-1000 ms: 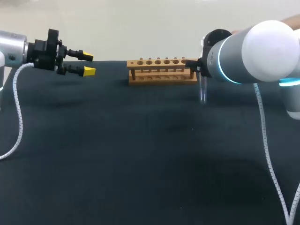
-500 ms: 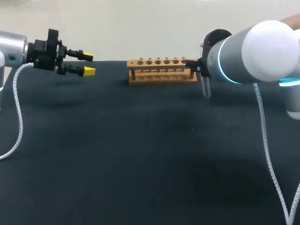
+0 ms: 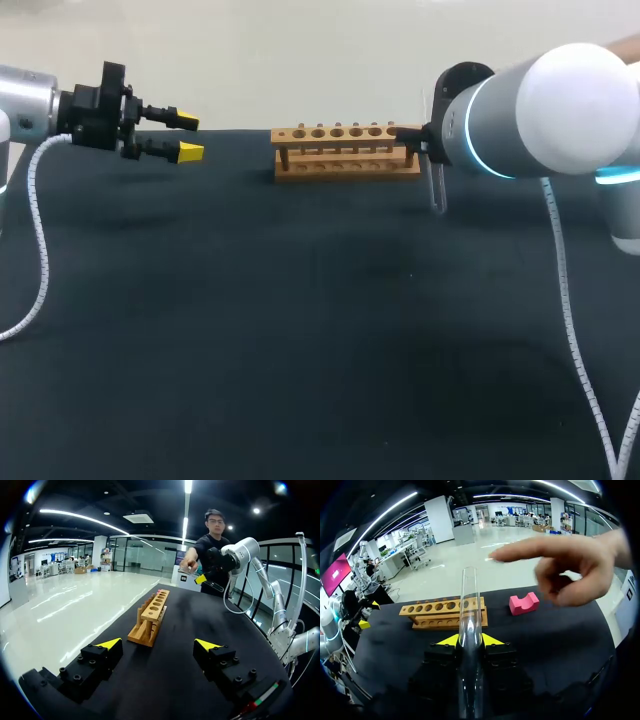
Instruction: Grasp the test tube, adjust it, and insert it.
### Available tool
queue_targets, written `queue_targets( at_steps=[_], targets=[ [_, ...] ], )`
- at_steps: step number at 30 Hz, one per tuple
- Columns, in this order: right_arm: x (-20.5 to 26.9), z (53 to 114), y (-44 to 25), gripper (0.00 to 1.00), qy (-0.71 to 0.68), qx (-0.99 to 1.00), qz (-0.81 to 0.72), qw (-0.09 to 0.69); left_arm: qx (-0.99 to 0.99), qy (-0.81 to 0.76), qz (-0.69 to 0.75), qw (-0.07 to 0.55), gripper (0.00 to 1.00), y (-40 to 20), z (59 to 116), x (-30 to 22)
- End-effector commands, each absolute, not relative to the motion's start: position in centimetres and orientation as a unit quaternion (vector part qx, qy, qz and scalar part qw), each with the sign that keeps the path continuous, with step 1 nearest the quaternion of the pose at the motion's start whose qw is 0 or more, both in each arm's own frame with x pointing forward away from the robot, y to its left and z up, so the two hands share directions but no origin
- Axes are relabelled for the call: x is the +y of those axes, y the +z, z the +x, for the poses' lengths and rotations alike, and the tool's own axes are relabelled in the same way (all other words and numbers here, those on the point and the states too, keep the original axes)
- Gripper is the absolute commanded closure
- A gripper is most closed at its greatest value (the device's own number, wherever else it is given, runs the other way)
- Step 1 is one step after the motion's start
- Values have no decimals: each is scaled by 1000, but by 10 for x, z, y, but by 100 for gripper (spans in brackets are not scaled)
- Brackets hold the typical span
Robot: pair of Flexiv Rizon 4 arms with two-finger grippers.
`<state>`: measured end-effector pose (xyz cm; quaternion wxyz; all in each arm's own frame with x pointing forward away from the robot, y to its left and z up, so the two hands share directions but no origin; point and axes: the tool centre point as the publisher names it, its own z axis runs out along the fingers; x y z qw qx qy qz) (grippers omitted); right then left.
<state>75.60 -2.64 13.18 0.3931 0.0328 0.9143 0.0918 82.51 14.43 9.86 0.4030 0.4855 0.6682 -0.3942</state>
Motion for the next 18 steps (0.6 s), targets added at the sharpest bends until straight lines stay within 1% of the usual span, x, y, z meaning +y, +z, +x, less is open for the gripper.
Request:
queue_targets(
  at_steps=[1,7,18],
  targets=[
    [-26,755,132,100,91,915,33,393,666,-395,487,404,0,97,826,145],
    [-26,755,132,100,91,915,33,393,666,-395,487,404,0,97,826,145],
    [-5,787,110,100,57,910,-9,410,666,-395,487,404,0,97,826,145]
  ],
)
